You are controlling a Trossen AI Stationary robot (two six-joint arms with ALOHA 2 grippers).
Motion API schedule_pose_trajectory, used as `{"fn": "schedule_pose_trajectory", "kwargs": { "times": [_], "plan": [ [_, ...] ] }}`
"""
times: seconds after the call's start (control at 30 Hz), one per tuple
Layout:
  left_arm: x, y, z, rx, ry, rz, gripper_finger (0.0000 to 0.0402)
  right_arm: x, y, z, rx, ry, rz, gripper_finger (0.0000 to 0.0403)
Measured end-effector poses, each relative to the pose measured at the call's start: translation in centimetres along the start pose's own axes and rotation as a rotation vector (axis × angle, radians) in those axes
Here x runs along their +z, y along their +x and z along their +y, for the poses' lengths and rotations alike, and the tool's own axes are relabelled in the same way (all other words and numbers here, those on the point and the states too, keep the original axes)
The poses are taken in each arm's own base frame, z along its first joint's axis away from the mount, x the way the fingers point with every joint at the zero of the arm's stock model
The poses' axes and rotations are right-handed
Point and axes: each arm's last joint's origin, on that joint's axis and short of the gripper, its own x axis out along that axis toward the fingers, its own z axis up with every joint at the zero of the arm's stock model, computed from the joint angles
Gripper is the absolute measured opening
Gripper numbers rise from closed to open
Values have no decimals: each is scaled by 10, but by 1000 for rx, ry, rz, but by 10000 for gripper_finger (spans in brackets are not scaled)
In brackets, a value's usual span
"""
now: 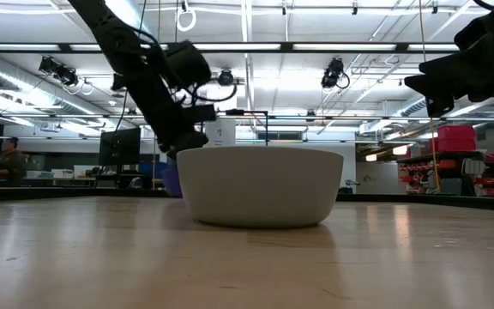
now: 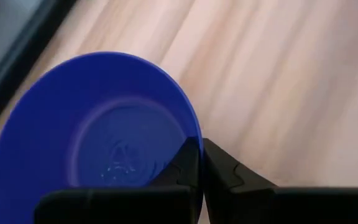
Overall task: Nest bowls inside each other
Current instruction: Stack the blue bowl on the light blue bowl
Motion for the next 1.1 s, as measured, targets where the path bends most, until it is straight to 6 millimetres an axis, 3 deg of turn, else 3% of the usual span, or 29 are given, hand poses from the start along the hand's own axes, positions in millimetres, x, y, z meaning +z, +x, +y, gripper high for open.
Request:
{"fn": "schedule_pose_trajectory", "kwargs": {
  "times": [0.3, 0.57, 0.87, 1.1],
  "plan": [
    [10, -54, -64, -25, 86, -235, 6, 0, 0, 0, 0, -4, 0, 162],
    [4, -97, -113, -236, 152, -386, 6, 0, 0, 0, 0, -4, 0, 167],
    [6, -121, -138, -420, 171, -529, 6, 0, 0, 0, 0, 12, 0, 161],
    [7, -123, -143, -565, 160, -534, 6, 0, 0, 0, 0, 38, 0, 165]
  ]
}}
